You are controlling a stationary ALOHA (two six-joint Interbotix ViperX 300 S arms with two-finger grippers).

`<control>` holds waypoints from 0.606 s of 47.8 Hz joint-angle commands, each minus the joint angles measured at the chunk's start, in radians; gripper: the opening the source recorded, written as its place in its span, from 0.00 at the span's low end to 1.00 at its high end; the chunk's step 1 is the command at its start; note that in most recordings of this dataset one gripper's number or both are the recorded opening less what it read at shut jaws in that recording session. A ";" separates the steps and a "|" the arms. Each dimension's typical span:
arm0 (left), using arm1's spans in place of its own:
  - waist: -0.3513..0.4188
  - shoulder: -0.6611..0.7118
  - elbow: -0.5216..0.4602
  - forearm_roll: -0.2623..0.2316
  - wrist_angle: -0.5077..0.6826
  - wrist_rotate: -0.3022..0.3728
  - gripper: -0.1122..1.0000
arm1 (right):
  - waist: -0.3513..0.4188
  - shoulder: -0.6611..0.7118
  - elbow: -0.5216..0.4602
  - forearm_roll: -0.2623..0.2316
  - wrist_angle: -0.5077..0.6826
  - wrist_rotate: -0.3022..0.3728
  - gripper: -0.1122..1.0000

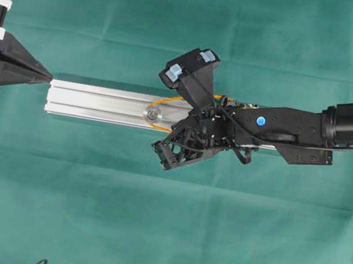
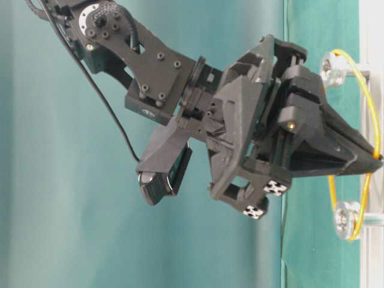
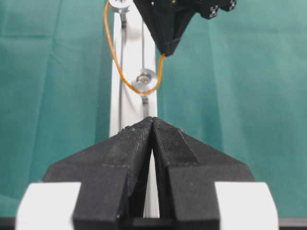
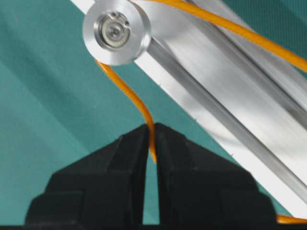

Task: Hook the rubber onto the shaft.
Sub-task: 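Stretch the band leftward and lower it around the left metal peg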

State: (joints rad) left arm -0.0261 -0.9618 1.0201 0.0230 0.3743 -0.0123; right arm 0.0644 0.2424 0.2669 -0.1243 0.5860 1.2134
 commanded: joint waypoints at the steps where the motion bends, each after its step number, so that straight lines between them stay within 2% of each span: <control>1: -0.003 0.006 -0.028 0.002 -0.005 0.000 0.10 | -0.002 -0.038 -0.008 -0.003 0.000 -0.002 0.17; 29: -0.003 0.006 -0.029 0.002 -0.005 0.000 0.10 | -0.002 -0.040 -0.009 -0.003 0.000 -0.025 0.17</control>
State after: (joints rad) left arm -0.0261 -0.9618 1.0201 0.0230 0.3743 -0.0123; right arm 0.0644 0.2424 0.2684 -0.1258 0.5860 1.1904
